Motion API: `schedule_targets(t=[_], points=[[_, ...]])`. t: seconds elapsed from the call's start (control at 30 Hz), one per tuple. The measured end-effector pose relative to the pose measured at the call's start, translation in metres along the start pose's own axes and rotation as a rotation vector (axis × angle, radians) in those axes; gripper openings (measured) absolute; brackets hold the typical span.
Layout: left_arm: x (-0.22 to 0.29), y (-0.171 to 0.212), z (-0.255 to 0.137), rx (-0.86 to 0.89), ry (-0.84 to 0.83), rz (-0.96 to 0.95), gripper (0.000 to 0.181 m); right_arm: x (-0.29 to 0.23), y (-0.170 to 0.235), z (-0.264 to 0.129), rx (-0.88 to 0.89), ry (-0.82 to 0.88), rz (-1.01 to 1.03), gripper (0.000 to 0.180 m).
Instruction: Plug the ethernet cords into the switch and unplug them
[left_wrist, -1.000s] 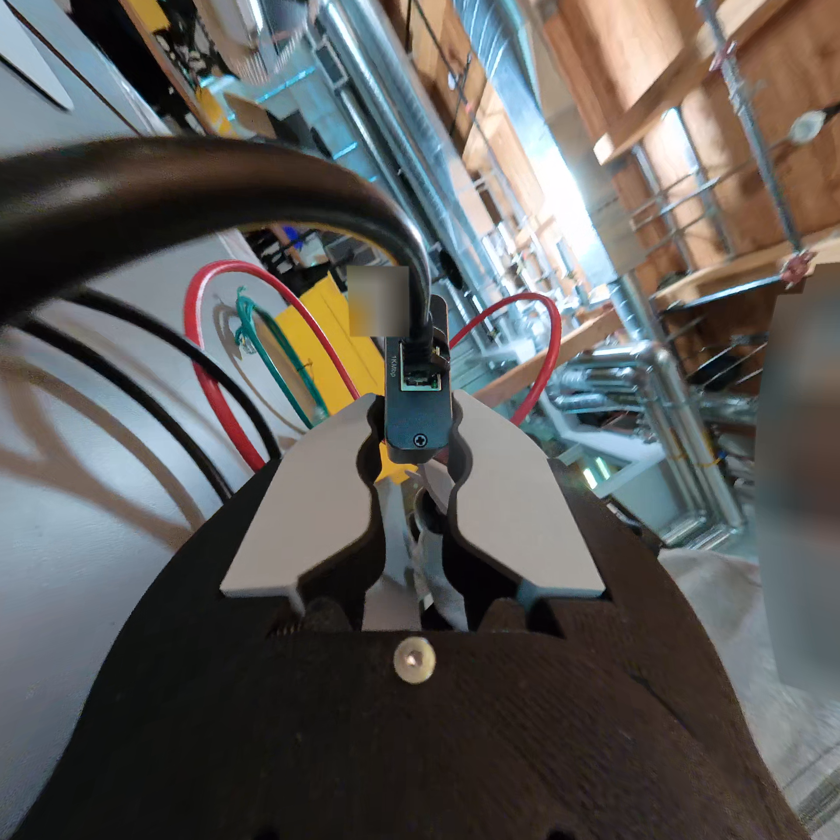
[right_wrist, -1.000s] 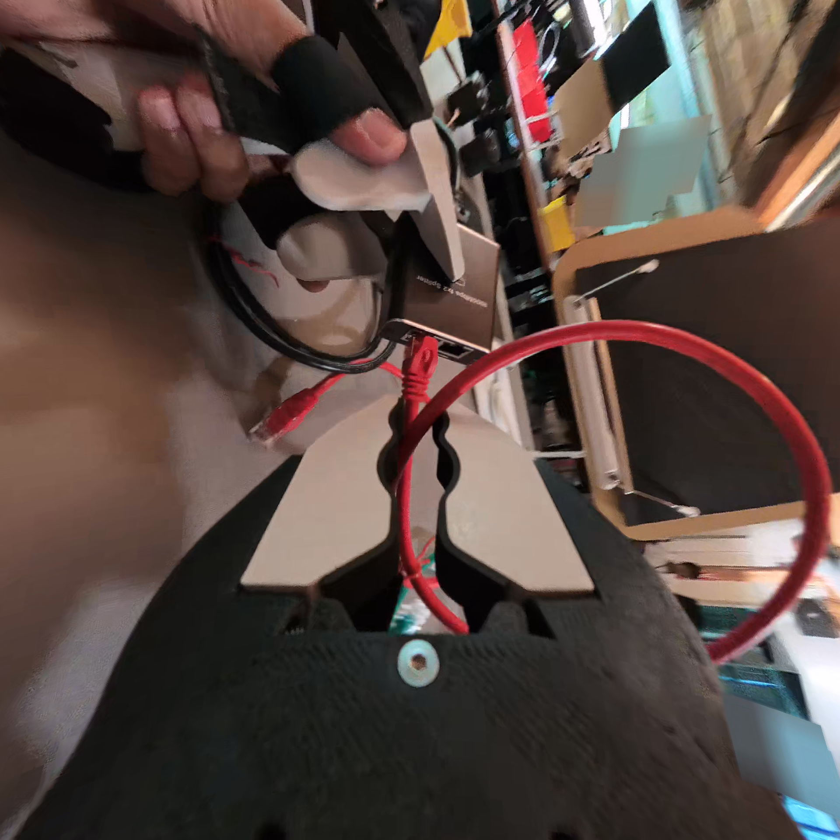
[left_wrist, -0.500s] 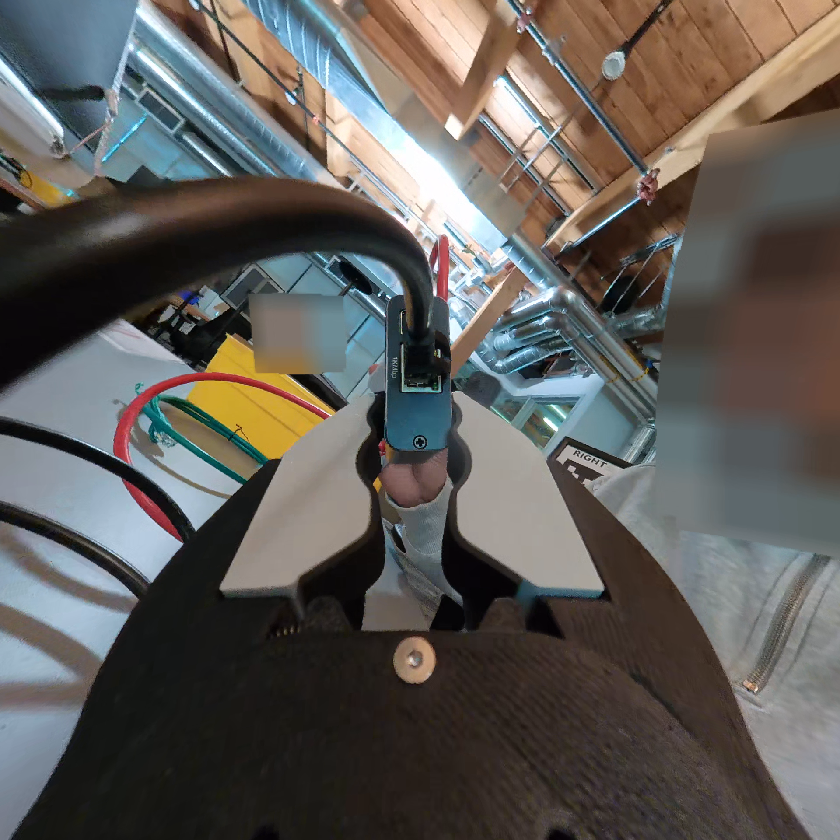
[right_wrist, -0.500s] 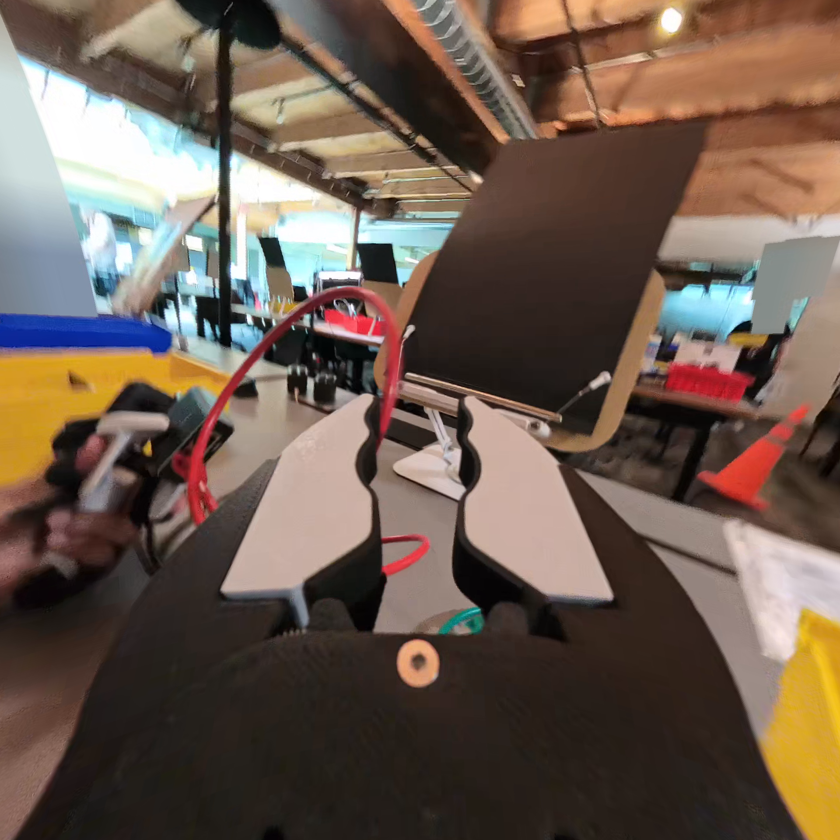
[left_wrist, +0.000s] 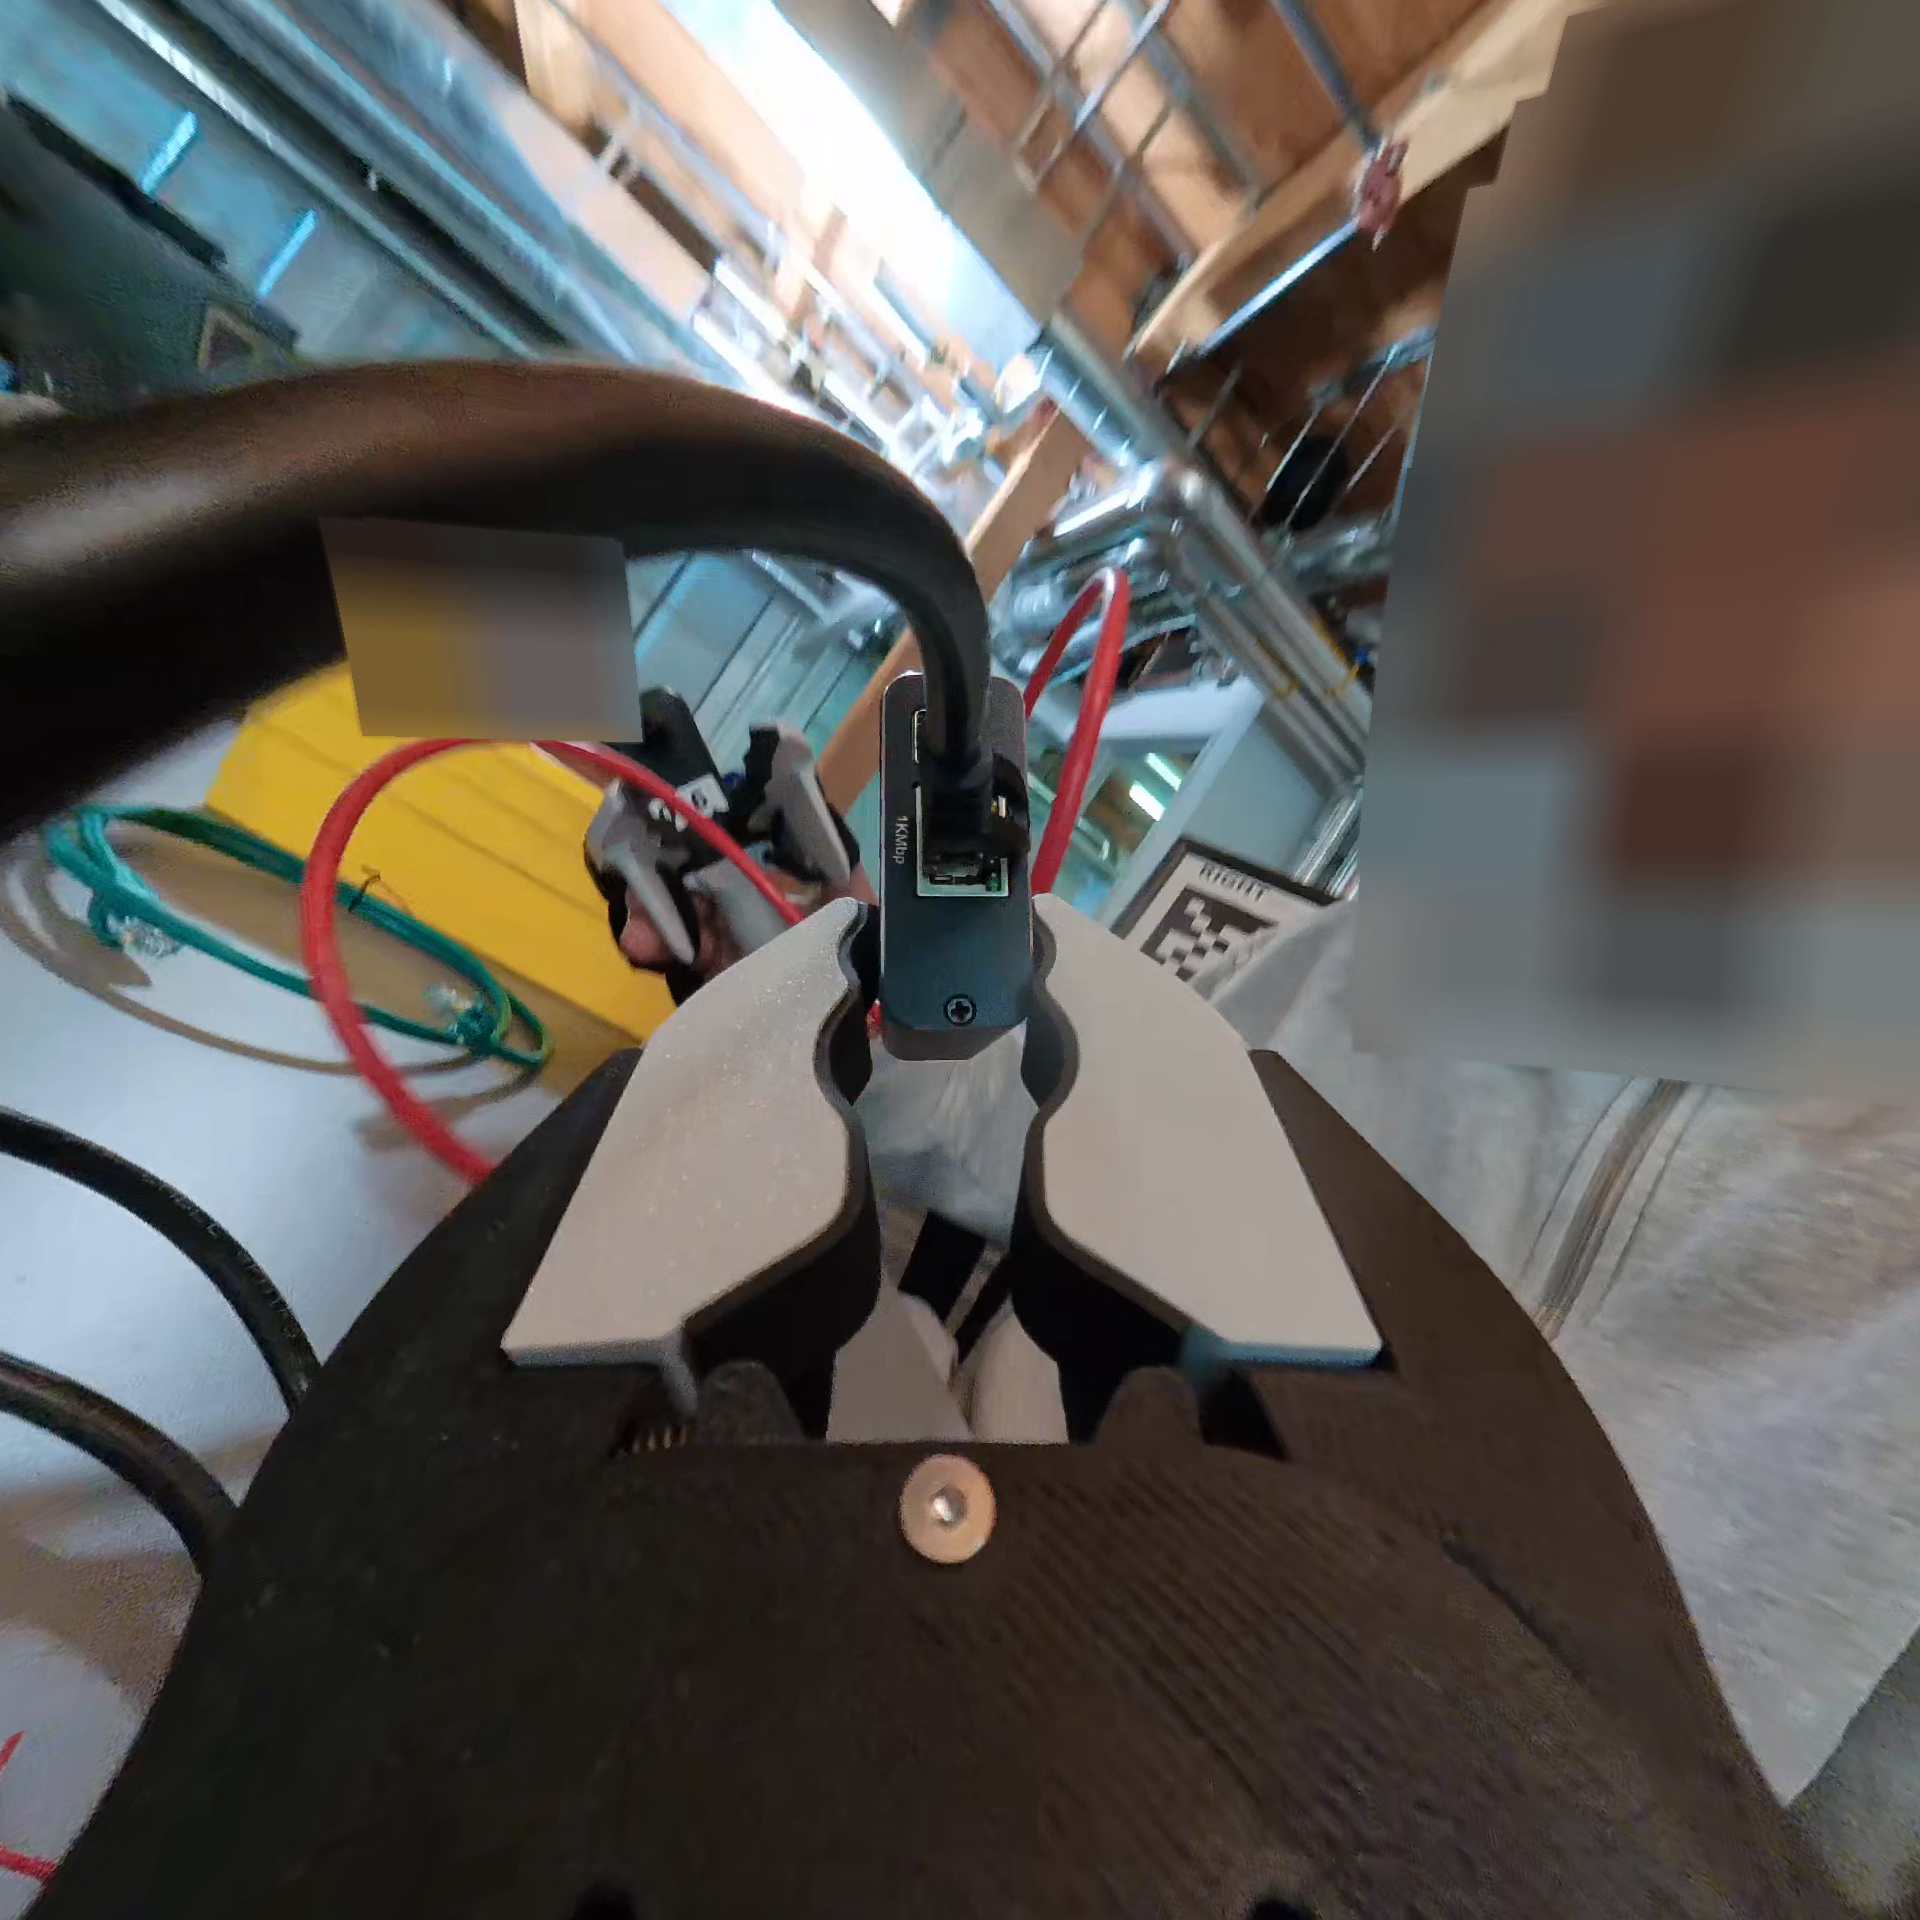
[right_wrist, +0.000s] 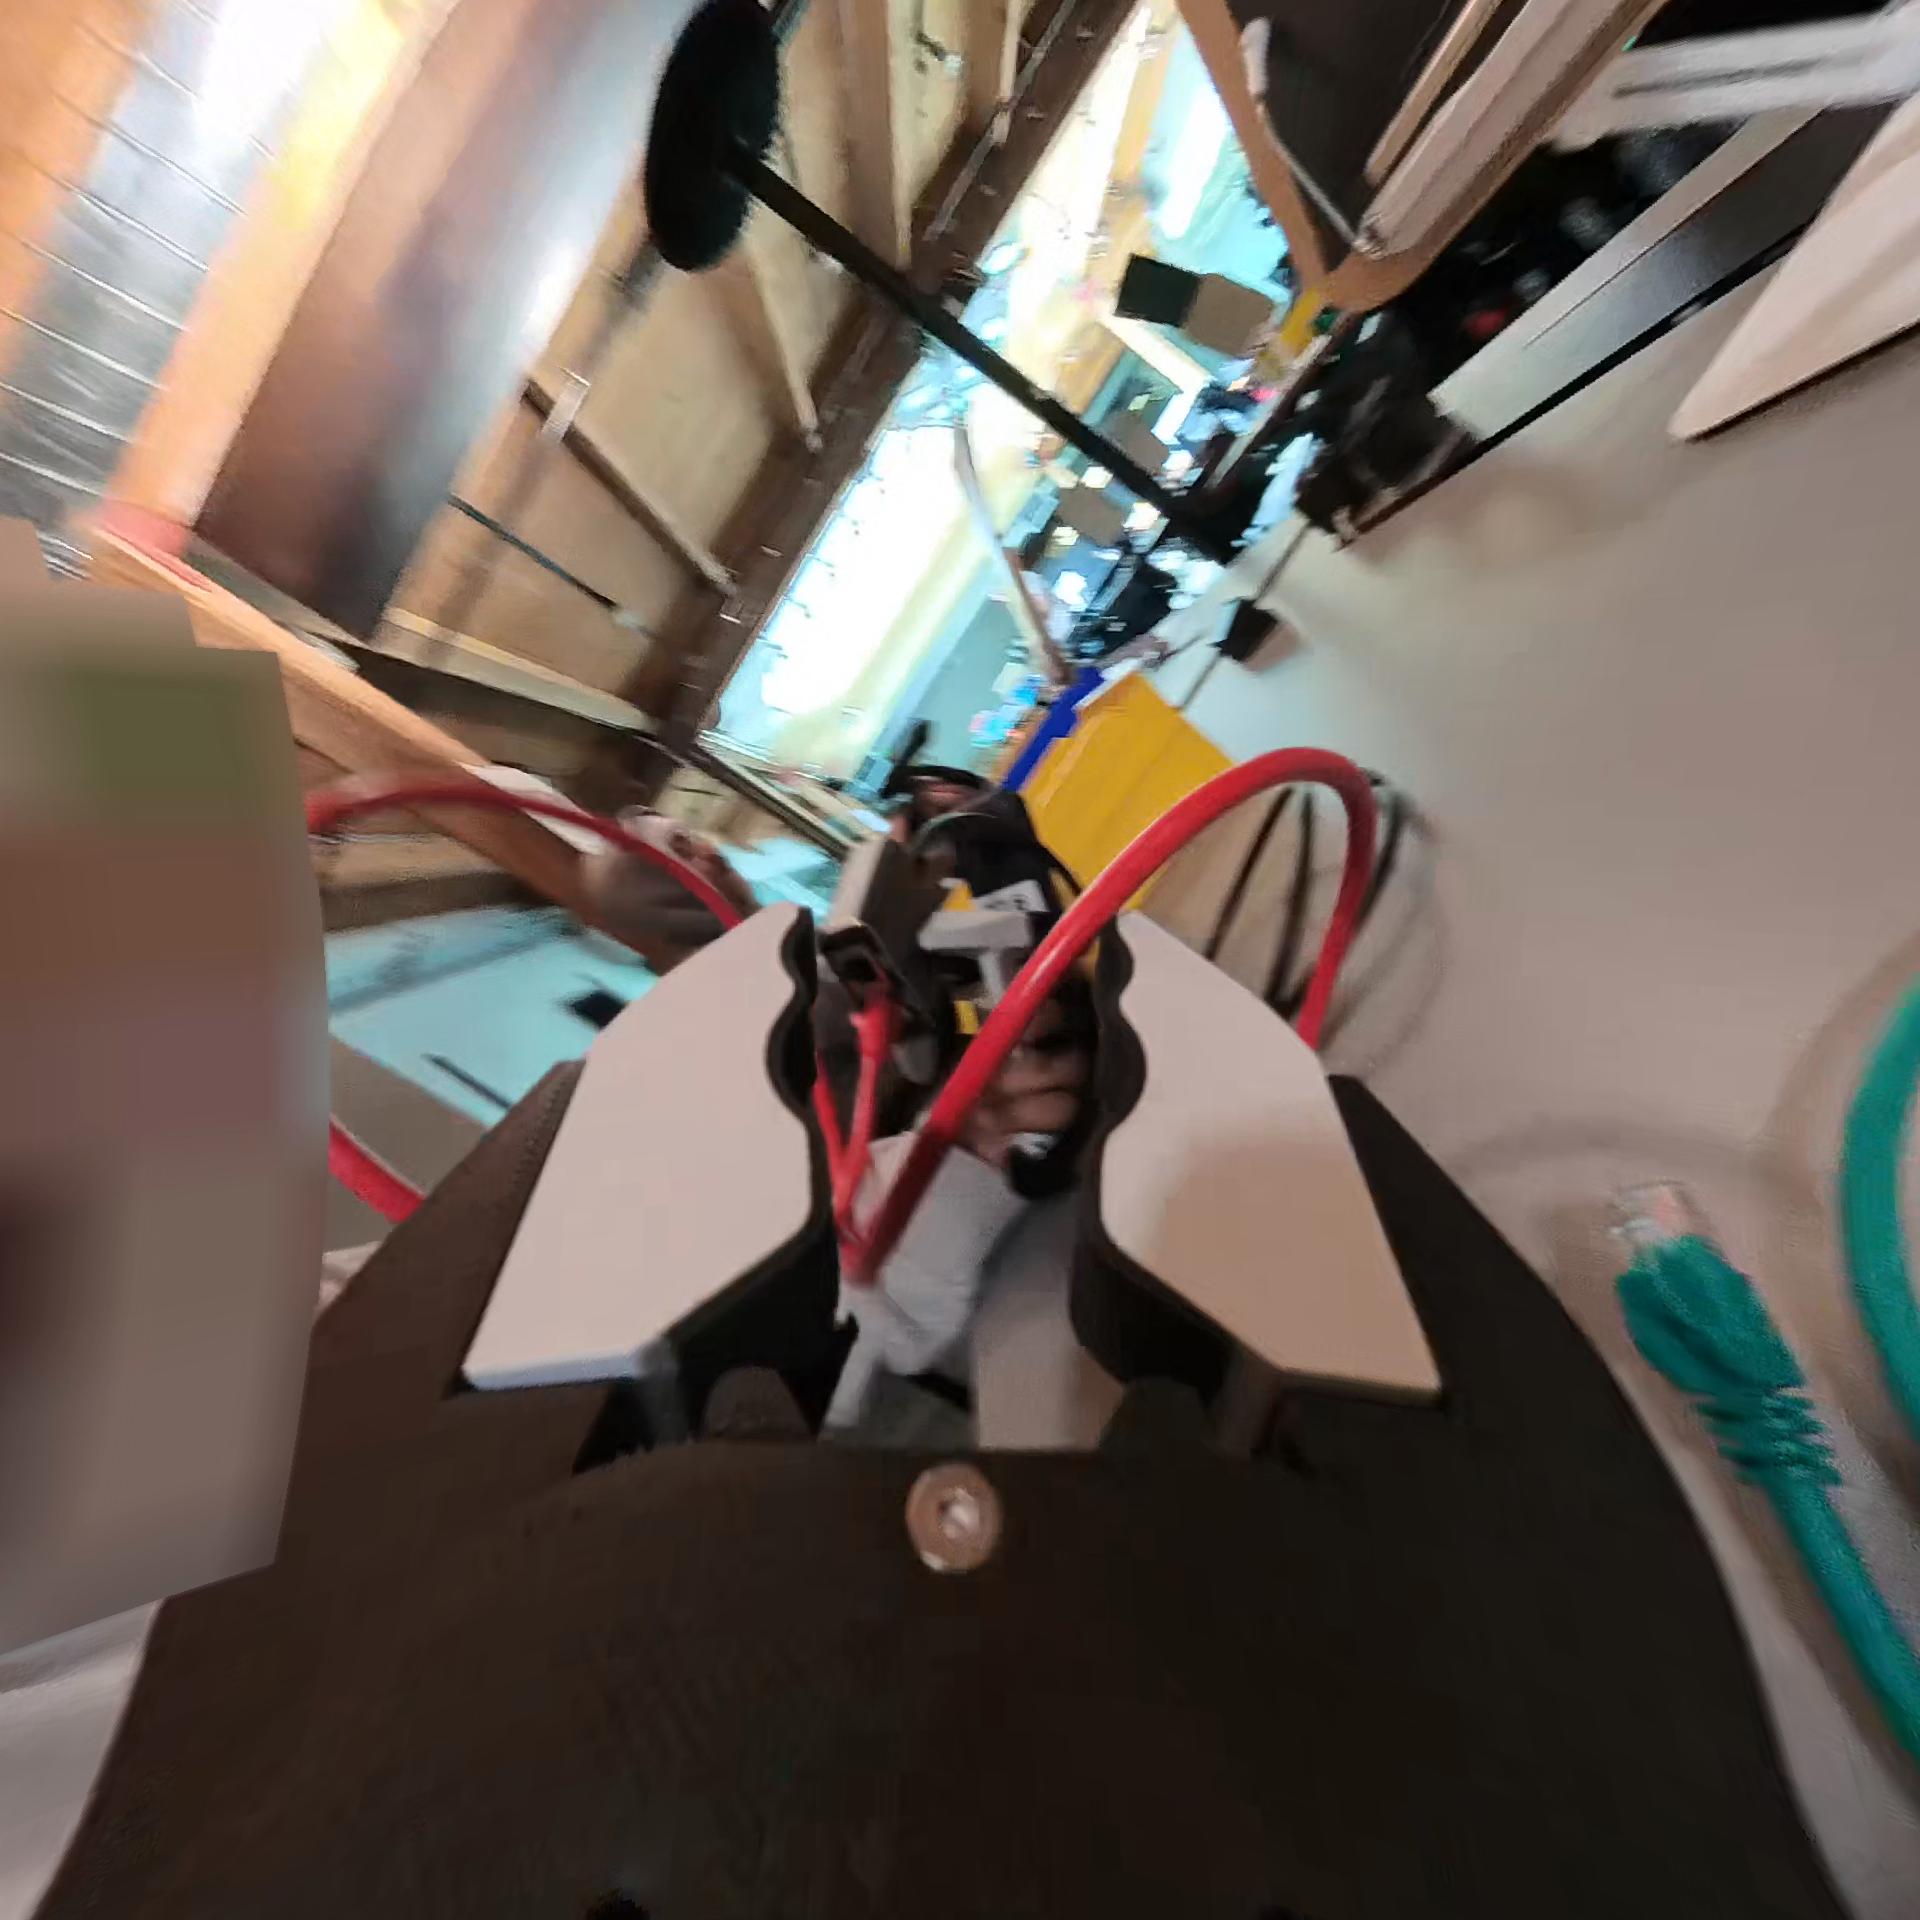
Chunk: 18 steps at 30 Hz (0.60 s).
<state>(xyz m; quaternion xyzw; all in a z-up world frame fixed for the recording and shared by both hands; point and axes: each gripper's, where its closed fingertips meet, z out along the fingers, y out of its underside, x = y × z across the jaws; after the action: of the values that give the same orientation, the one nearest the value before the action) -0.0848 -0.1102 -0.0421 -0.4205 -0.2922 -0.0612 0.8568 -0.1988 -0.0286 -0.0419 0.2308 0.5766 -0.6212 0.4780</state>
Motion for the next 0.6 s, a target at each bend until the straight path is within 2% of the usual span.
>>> schedule_targets(t=[0.03,0.1,0.2,0.4,0.47,0.6], points=[[-0.002,0.005,0.002,-0.033,-0.016,0.002,0.025,-0.003,-0.004,-0.002,0.014,-0.038,0.035,0.050],[-0.009,0.012,0.003,-0.082,-0.051,-0.016,0.024,-0.009,-0.008,-0.005,0.023,-0.080,0.026,0.030],[-0.019,0.017,0.002,-0.104,-0.112,-0.021,0.024,-0.029,0.000,-0.001,-0.067,-0.118,-0.111,0.023],[-0.027,0.002,-0.010,0.002,-0.160,-0.011,0.024,-0.084,0.070,0.011,-0.436,-0.318,-0.420,0.021],[-0.025,-0.007,-0.014,0.057,-0.150,-0.003,0.024,-0.084,0.101,0.010,-0.596,-0.311,-0.526,0.020],[-0.023,-0.021,-0.023,0.160,-0.139,0.000,0.024,-0.058,0.150,0.008,-0.879,-0.175,-0.731,0.018]])
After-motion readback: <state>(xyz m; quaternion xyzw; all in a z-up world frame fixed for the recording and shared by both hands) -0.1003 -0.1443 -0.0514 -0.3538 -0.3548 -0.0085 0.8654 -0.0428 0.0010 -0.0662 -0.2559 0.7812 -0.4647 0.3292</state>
